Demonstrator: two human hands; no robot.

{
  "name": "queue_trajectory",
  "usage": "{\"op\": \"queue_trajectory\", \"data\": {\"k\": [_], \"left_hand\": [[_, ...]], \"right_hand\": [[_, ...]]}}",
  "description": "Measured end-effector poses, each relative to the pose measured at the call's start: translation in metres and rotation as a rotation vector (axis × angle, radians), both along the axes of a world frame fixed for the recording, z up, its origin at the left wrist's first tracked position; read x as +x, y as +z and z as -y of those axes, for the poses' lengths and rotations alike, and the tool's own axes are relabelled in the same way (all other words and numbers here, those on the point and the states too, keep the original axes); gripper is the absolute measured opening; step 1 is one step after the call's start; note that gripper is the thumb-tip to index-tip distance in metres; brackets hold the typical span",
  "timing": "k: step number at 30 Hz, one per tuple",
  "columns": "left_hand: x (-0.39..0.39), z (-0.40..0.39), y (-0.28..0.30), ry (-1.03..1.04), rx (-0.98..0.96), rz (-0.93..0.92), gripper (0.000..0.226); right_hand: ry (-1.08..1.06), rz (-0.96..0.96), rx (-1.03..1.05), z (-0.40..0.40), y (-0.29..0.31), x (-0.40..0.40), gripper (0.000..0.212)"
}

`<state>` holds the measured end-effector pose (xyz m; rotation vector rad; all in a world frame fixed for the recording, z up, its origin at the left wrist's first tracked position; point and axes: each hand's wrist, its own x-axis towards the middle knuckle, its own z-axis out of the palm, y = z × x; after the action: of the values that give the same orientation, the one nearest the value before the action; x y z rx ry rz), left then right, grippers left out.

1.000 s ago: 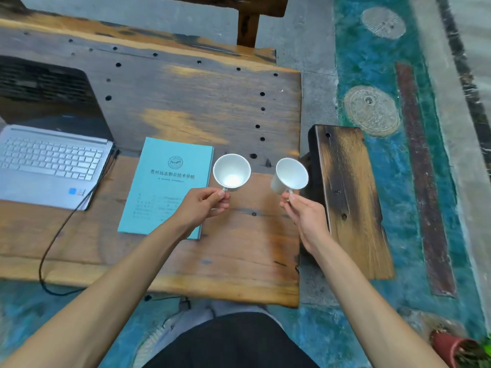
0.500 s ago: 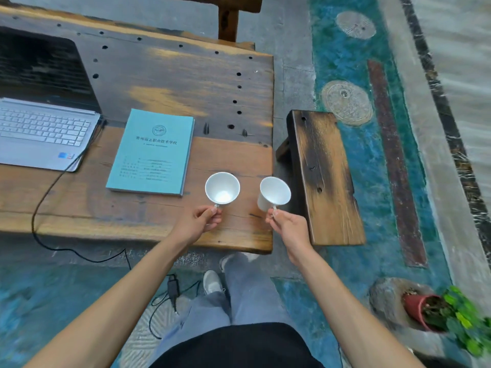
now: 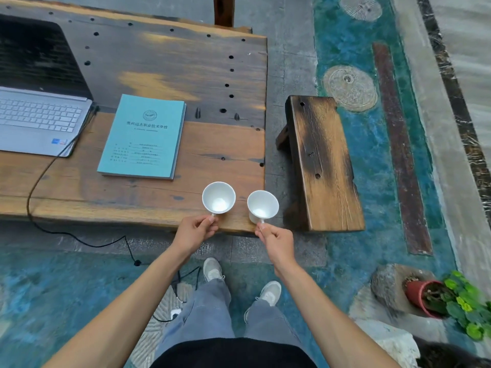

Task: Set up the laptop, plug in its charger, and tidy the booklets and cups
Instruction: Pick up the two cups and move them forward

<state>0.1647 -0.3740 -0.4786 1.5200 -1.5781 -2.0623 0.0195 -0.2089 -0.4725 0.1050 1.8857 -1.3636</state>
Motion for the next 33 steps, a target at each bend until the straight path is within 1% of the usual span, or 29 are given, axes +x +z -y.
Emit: {"op": "queue_trajectory", "data": {"k": [8, 14, 16, 18, 21, 22, 25, 33], "left_hand": [[-0.002, -0.002, -0.009, 0.062, 0.021, -0.002, 0.02], [-0.003, 0.0, -0.015, 0.089, 0.03, 0.004, 0.02], [-0.001, 0.0, -0.018, 0.093, 0.031, 0.007, 0.02], [0.002, 0.0, -0.02, 0.081, 0.02, 0.014, 0.02], [0.007, 0.0, -0.024, 0.066, 0.001, 0.026, 0.018], [0.009, 0.0, -0.025, 0.069, 0.005, 0.026, 0.018], [0.014, -0.001, -0.028, 0.091, 0.049, 0.016, 0.018], [0.015, 0.001, -0.028, 0.1, 0.13, 0.003, 0.018]], "right_hand": [[0.011, -0.001, 0.011, 0.009, -0.007, 0.004, 0.021], [-0.021, 0.014, -0.014, 0.014, -0.012, 0.011, 0.028], [-0.018, 0.024, -0.012, 0.015, -0.012, 0.014, 0.026], [-0.004, 0.036, -0.003, 0.015, -0.013, 0.016, 0.018], [0.004, 0.055, -0.002, 0.016, -0.017, 0.018, 0.017], [0.001, 0.059, -0.002, 0.017, -0.018, 0.018, 0.021], [0.004, 0.047, 0.004, 0.018, -0.023, 0.018, 0.027], [0.007, 0.055, -0.041, 0.019, -0.027, 0.017, 0.027]]}}
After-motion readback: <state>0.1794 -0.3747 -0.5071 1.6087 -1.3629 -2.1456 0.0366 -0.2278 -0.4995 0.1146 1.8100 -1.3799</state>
